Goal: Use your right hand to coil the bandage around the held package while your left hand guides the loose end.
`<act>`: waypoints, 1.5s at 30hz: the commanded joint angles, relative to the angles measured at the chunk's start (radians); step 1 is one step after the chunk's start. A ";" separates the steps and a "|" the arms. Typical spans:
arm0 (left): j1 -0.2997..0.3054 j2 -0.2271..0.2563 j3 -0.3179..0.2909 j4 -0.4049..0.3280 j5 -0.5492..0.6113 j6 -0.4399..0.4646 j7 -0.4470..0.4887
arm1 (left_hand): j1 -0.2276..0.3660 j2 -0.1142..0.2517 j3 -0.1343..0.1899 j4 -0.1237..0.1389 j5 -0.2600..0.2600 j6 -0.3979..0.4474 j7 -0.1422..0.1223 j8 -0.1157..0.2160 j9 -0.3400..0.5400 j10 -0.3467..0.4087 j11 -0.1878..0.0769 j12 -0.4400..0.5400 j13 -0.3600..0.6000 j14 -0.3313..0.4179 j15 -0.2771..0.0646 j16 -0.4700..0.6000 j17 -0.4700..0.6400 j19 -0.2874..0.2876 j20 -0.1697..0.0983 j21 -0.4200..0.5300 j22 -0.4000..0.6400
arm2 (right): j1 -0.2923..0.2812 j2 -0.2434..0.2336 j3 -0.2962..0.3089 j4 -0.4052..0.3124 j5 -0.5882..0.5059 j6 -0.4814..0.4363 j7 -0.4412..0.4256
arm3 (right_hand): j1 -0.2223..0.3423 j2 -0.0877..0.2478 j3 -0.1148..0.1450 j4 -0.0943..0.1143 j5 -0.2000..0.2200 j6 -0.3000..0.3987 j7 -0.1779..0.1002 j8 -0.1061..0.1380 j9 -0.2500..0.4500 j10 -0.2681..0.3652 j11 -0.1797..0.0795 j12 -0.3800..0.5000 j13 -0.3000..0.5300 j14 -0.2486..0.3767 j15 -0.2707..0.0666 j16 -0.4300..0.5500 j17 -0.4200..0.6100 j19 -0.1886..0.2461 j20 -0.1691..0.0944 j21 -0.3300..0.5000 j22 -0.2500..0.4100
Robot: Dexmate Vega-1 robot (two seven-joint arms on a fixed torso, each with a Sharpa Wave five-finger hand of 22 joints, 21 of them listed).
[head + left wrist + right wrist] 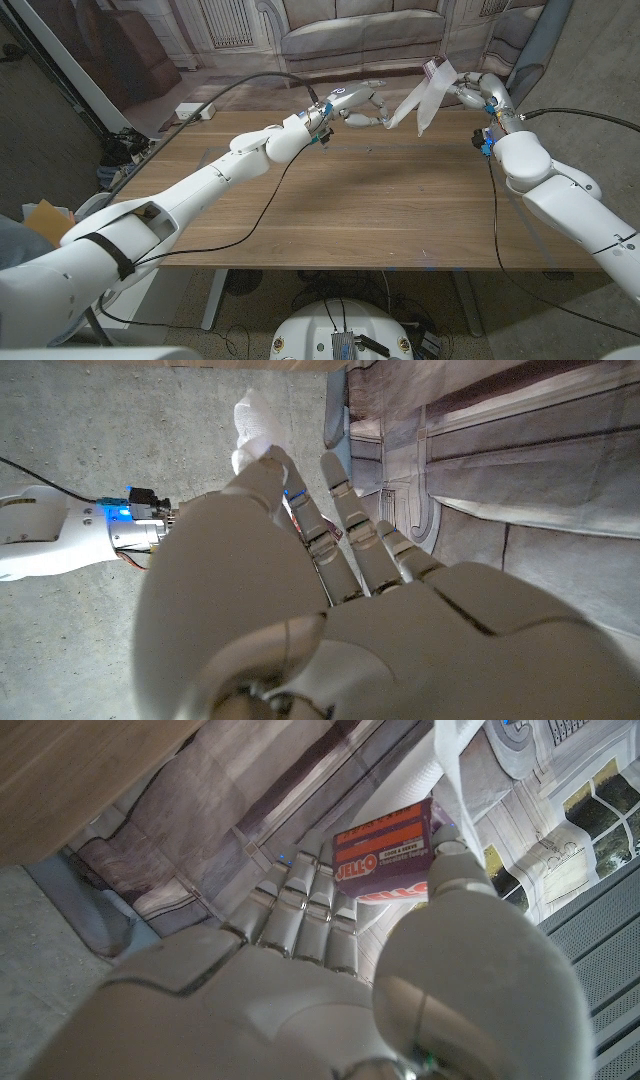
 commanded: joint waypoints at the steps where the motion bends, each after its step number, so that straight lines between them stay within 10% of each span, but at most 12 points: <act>1: 0.028 0.018 -0.015 -0.038 -0.032 -0.059 -0.053 | 0.006 0.006 0.001 -0.006 0.002 0.006 0.012 0.003 0.003 0.016 -0.003 0.004 0.084 0.008 -0.111 0.009 0.006 0.010 -0.028 0.006 0.003 | 0.024 -0.008 -0.021 0.030 0.005 -0.027 -0.011 | 0.045 0.058 0.072 0.052 0.005 0.259 -0.249 0.003 0.005 0.250 -0.240 0.002 0.002 0.017 -0.114 -0.002 -0.001 0.005 -0.054 0.006 0.004; 45: 0.067 0.018 -0.108 -0.238 0.011 0.000 -0.043 | -0.025 0.004 0.009 0.018 0.001 0.007 -0.007 0.000 0.004 0.022 -0.010 -0.003 0.090 -0.005 -0.089 -0.020 -0.002 0.008 0.016 0.004 0.004 | 0.030 -0.050 -0.137 0.030 -0.108 -0.118 -0.061 | 0.041 0.059 0.077 0.053 0.005 0.274 -0.251 -0.001 0.006 0.265 -0.246 -0.006 0.002 0.028 -0.122 -0.005 0.002 0.006 -0.053 0.005 0.004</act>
